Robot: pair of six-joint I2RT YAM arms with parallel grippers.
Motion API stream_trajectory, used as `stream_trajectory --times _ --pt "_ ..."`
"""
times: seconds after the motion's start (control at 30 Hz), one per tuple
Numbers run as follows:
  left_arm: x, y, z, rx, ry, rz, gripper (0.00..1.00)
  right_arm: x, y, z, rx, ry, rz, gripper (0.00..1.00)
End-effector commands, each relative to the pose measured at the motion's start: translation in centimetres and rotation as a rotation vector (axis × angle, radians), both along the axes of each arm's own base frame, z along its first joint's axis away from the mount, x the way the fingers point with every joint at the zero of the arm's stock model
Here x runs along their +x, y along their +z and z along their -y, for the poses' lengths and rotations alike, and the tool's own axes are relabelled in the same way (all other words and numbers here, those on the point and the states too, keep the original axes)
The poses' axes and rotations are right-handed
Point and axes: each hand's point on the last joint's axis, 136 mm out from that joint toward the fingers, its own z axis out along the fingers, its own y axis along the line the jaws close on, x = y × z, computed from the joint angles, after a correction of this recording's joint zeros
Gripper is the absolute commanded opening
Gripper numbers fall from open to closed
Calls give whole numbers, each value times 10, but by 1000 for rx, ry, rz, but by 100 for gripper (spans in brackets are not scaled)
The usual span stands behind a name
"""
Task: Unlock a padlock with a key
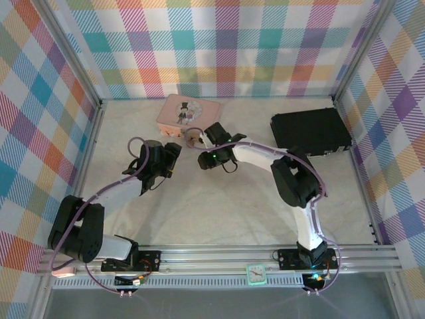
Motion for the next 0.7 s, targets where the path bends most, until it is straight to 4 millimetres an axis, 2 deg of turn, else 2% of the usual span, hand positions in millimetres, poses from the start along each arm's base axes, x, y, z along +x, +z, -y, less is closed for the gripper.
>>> stream_trajectory --times 0.0,0.27,0.67 --pt "-9 -1 -9 54 -15 -4 75 3 -6 1 -83 39 8 42" --pt "-10 -6 -7 43 -21 -13 75 0 -25 -6 -175 88 3 38" --pt "-10 -6 -6 26 -19 -14 75 -7 -44 19 -337 92 9 36"
